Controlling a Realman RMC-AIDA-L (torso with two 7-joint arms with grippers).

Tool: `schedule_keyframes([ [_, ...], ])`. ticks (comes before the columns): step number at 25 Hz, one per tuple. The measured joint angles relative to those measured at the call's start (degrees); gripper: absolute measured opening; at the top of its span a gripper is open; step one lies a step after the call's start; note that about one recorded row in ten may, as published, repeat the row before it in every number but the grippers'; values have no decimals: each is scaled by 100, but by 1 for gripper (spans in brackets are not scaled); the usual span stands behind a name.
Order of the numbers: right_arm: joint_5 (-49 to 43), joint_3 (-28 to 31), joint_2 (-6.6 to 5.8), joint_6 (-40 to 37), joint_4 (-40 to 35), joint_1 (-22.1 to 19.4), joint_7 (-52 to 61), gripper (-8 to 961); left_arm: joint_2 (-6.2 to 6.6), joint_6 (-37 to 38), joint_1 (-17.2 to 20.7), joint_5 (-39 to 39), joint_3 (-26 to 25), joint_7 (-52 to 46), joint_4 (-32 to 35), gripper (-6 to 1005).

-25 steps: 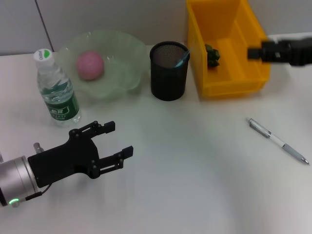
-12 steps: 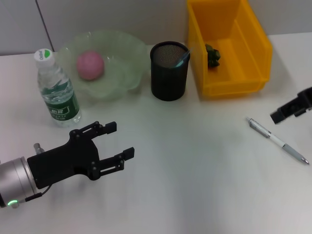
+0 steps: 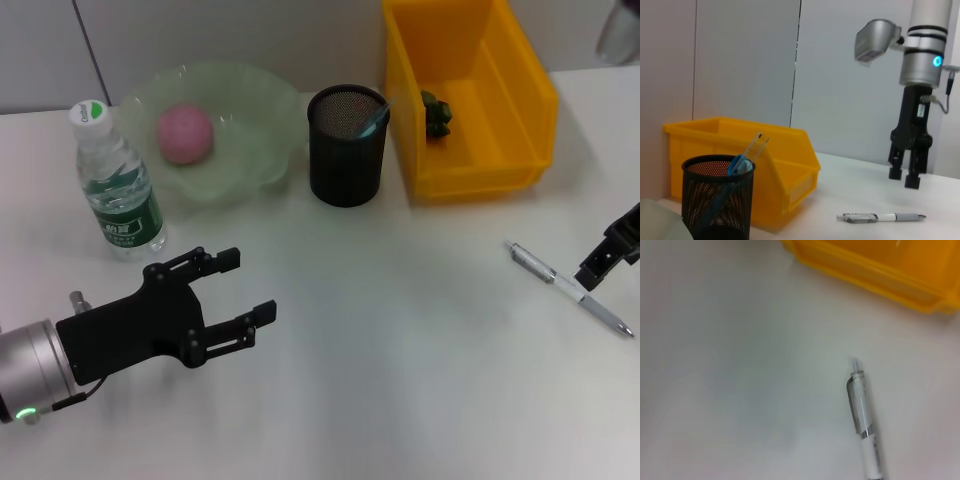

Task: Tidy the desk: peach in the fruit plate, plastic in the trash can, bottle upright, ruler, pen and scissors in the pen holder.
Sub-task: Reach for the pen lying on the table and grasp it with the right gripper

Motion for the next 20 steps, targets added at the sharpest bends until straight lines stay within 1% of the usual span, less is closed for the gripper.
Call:
schedule_keyframes([
  [3, -14, -275, 30, 270, 189, 24, -60, 744, 1, 8, -14, 22, 6, 0, 0, 796],
  [4, -19, -361, 58, 429, 288, 27, -112, 744, 7, 20, -16, 36, 30, 0, 11, 796],
  [7, -23, -387, 79, 556, 435, 41, -172, 745, 16, 40, -2, 39, 75, 0, 37, 796],
  [9, -27, -396, 83, 681, 657, 81, -222, 745, 38, 89, 20, 42, 252, -13, 65, 796],
  [11, -28, -397, 83, 727, 709, 87, -235, 742, 43, 92, 22, 42, 295, -21, 69, 796],
  [12, -30, -399, 88, 768, 725, 88, -243, 740, 56, 100, 25, 46, 461, -38, 84, 796],
  [15, -33, -403, 114, 884, 769, 84, -285, 736, 78, 115, 32, 52, 661, -49, 132, 796],
  [20, -38, -429, 158, 1025, 848, 85, -356, 735, 98, 141, 36, 54, 790, -75, 163, 796],
])
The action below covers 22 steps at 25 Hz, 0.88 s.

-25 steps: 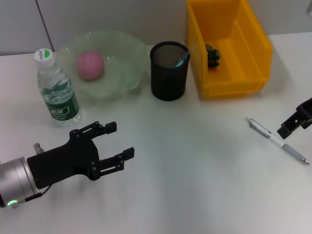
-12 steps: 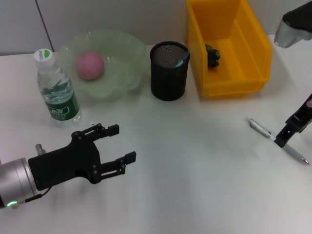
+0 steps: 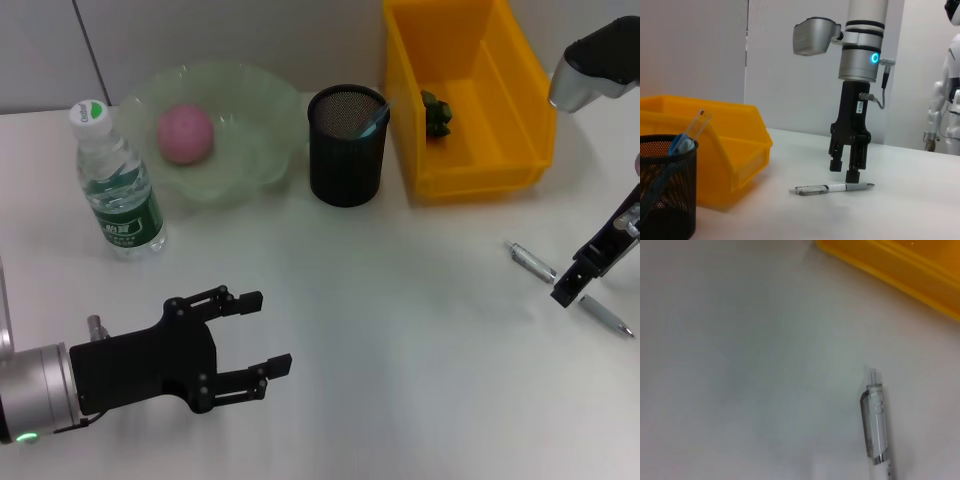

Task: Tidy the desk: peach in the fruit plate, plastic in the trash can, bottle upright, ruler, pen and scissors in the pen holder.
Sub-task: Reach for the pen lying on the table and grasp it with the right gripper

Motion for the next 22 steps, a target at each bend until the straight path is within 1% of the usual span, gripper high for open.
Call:
schedule_keyframes([
  [2, -1, -31, 13, 53, 19, 1, -31, 735, -3, 7, 0, 0, 14, -1, 2, 796],
  [4, -2, -117, 58, 146, 25, -7, -92, 736, -10, 8, 0, 0, 17, -2, 3, 796],
  [8, -3, -135, 91, 202, 33, -13, -176, 735, -24, 10, 0, 0, 19, -4, 5, 796],
  [9, -3, -142, 115, 231, 38, -13, -232, 734, -26, 14, 1, -1, 19, -4, 5, 796],
  [13, -18, -197, 142, 322, 42, -28, -273, 733, -33, 17, 3, -2, 19, -5, 5, 796],
  [22, -134, -179, 151, 440, 84, -60, -270, 732, -43, 18, 9, -2, 4, -13, 5, 796],
])
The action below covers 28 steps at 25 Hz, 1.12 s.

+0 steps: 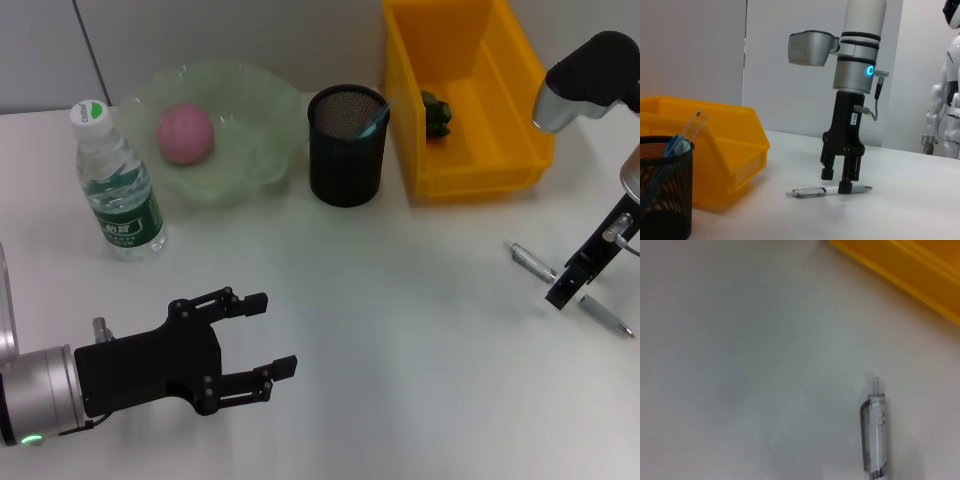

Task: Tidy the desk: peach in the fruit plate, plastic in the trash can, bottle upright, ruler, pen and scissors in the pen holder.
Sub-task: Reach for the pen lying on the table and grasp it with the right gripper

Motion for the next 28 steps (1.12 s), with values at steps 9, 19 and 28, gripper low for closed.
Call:
schedule_keyframes([
  [9, 2, 20, 29, 132, 73, -53, 17, 556, -2, 0, 3, 0, -20, -1, -4, 796],
  [19, -1, 24, 42, 141, 80, -50, 13, 429, -11, 0, 9, 0, -25, -1, -10, 796],
  [28, -7, 19, 43, 167, 78, -50, 10, 389, -11, 0, 9, -4, -30, -1, -21, 796],
])
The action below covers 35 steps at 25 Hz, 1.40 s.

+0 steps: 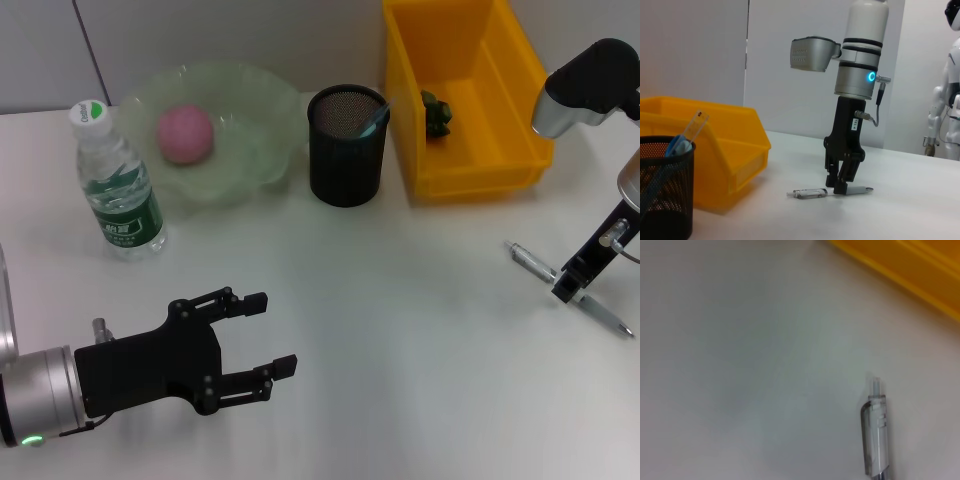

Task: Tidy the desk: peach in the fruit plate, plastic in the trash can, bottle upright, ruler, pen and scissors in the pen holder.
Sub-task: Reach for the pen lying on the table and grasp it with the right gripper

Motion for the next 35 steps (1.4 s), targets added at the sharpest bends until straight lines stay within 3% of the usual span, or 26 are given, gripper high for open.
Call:
schedule_keyframes([
  [5, 0, -23, 0, 1, 0, 0, 1, 291, 0, 0, 0, -9, 0, 0, -14, 796],
  [35, -106, -39, 30, 9, 45, 0, 36, 234, 0, 0, 0, -11, 1, 0, 14, 797],
])
